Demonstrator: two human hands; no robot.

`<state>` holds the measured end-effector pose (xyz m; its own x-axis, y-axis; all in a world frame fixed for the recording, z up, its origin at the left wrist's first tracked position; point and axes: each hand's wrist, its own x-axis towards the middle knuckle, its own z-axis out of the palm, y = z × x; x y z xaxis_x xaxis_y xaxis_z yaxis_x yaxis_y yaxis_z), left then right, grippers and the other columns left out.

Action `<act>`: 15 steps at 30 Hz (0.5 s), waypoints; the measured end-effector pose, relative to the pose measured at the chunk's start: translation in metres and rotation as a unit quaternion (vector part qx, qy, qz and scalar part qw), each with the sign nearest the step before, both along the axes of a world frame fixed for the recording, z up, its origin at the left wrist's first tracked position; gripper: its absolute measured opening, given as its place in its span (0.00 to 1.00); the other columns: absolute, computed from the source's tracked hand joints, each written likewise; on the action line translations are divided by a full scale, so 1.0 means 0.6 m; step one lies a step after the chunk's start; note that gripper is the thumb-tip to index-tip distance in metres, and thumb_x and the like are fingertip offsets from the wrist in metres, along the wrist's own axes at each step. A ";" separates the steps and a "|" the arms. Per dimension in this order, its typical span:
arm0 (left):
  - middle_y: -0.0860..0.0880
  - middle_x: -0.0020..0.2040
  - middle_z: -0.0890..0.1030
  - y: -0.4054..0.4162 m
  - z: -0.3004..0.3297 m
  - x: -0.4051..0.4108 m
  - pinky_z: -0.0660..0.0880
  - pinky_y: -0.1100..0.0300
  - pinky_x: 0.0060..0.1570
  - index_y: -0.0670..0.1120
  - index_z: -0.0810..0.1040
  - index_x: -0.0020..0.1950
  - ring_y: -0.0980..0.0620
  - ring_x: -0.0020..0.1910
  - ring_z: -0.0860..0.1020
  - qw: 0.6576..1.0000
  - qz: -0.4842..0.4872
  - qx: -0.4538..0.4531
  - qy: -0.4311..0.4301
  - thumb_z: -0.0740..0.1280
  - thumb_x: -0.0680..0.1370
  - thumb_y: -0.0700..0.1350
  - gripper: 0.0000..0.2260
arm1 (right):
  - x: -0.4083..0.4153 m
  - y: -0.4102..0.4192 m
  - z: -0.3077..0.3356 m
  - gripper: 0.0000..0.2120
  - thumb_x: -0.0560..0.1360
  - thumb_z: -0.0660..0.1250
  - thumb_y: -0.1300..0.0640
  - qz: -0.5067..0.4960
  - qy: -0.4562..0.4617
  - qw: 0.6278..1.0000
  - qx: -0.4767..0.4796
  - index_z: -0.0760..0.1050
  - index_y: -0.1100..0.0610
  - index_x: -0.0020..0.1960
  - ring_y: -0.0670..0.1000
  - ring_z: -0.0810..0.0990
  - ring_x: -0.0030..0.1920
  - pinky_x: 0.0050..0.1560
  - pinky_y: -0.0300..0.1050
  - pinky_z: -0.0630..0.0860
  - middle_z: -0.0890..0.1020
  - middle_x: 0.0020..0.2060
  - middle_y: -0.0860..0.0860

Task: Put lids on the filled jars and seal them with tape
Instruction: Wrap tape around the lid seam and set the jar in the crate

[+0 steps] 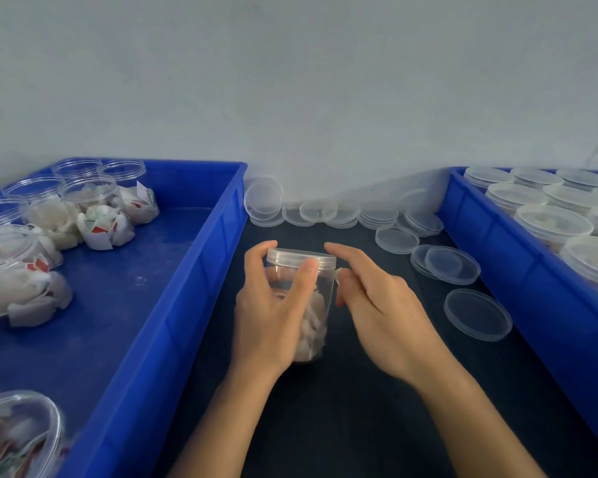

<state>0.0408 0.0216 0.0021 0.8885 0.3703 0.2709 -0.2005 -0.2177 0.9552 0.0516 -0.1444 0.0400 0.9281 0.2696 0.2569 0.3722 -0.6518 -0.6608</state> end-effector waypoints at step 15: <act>0.57 0.52 0.86 0.011 0.005 0.001 0.81 0.42 0.59 0.66 0.75 0.62 0.53 0.50 0.86 0.997 -0.053 -0.052 -0.004 0.70 0.71 0.70 0.21 | 0.020 -0.029 -0.002 0.12 0.84 0.61 0.40 0.001 -0.019 1.000 -0.020 0.71 0.31 0.66 0.45 0.76 0.33 0.38 0.43 0.68 0.76 0.28 0.45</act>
